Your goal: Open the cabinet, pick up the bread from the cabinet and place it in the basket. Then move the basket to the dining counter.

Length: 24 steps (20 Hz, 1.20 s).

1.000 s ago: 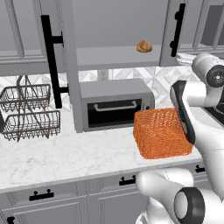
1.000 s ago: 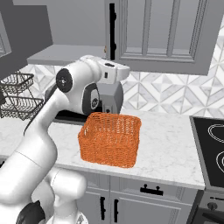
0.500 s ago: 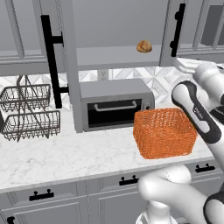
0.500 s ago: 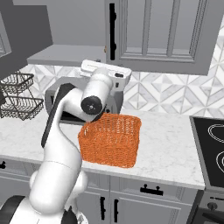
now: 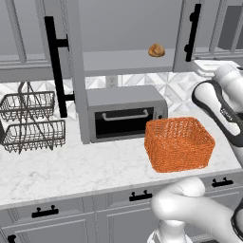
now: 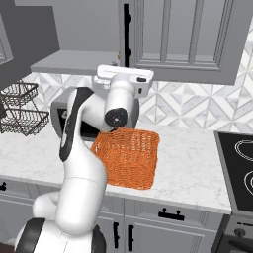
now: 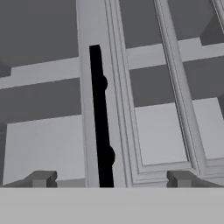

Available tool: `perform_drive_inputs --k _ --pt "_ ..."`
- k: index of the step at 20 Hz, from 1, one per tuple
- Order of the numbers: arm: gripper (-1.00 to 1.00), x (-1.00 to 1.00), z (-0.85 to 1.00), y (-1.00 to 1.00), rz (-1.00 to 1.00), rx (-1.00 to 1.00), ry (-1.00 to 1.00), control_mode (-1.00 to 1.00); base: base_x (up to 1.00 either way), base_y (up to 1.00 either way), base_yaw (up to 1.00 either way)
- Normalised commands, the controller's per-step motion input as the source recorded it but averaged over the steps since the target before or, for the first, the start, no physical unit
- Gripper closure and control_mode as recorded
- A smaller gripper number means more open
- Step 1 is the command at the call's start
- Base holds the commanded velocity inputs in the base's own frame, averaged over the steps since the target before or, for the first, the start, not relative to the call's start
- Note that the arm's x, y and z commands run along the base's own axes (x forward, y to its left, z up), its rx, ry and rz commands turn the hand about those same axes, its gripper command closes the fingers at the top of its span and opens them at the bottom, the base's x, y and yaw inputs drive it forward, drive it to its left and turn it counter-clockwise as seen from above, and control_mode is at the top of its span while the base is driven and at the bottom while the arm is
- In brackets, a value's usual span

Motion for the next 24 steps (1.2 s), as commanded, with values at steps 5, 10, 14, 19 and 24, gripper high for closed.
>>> perform_drive_inputs --k 5,10,14,19,24 --pt "-1.0 0.04 0.19 0.37 0.0 -0.06 0.0 -1.0 0.0 0.0 0.0" --pt "-1.0 0.16 0.23 0.22 -0.01 -0.04 0.0 -1.0 0.0 0.0 0.0" --pt "-1.0 0.43 0.08 -0.08 -0.02 0.0 0.0 -1.0 0.0 0.0 0.0" --pt "-1.0 0.4 0.0 -0.28 0.0 0.0 0.0 -1.0 0.0 0.0 0.0" --pt "-1.0 0.32 0.0 -0.18 0.0 0.0 0.0 -1.0 0.0 0.0 0.0"
